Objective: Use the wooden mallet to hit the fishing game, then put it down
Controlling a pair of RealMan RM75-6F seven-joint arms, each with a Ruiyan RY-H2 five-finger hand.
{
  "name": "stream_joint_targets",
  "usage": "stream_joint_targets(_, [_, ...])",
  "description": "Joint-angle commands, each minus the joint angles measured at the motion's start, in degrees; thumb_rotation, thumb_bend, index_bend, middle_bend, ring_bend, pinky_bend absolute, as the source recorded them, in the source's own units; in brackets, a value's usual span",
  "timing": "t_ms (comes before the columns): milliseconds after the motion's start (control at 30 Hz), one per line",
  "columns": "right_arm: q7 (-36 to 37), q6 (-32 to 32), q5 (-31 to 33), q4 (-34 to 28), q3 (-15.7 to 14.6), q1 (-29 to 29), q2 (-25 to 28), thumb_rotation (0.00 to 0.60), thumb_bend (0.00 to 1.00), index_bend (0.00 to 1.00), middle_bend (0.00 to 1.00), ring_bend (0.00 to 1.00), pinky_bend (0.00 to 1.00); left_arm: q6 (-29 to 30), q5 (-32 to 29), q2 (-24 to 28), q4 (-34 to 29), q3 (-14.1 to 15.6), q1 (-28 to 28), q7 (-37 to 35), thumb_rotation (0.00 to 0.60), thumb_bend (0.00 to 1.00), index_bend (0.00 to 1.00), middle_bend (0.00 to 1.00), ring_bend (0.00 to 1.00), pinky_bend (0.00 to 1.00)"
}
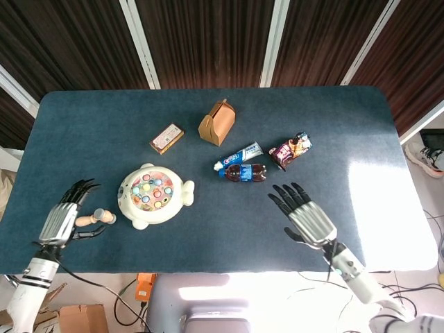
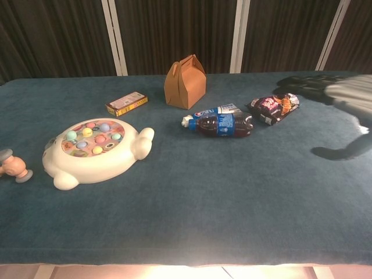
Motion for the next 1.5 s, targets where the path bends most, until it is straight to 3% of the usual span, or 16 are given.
stream_joint_targets(33, [5.61,10.47,-8.05,-0.01,-6.63,-7.90,5.94,0.600,0.24,0.00,0.00,0.00,0.00,-0.56,-3.64,-0.22,6.02,2.11,3.79,-3.88,0.600,0.25,0.27,0.18,0.09,0.22])
stream_joint_targets(267, [11.03,17.71,-11.72,4.54,-9.44,-13.48,6.75,0.600,0.24,0.00,0.00,0.00,0.00,-1.92,-4.36,-7.32,16.57,1.58,3.60,-2.18,0.600,0.33,0.30,0.21,0.12,0.23])
stream_joint_targets(467, [12.25,18.90,-12.81,5.95,-9.96,-15.44,6.85,0.600,0.24,0.00,0.00,0.00,0.00,-3.35,-2.61,-13.49,25.49,1.41,1.99,-0.12,0.600,0.35,0.30,0.22,0.12,0.23])
stream_joint_targets(1000, [12.74,14.84,-9.44,5.38,-8.31,-16.51,8.15,0.600,0.24,0.00,0.00,0.00,0.00,-7.31,-3.94,-18.07,27.10,0.09,0.27,5.63,0.600,0.39,0.39,0.32,0.18,0.23])
stream_joint_targets(1500, [11.83,12.23,-8.78,3.02,-7.78,-17.04,9.86,0.600,0.24,0.00,0.00,0.00,0.00,-8.43,-6.02,-20.40,27.35,-2.03,-0.75,9.24,0.600,0.39,0.43,0.34,0.21,0.23])
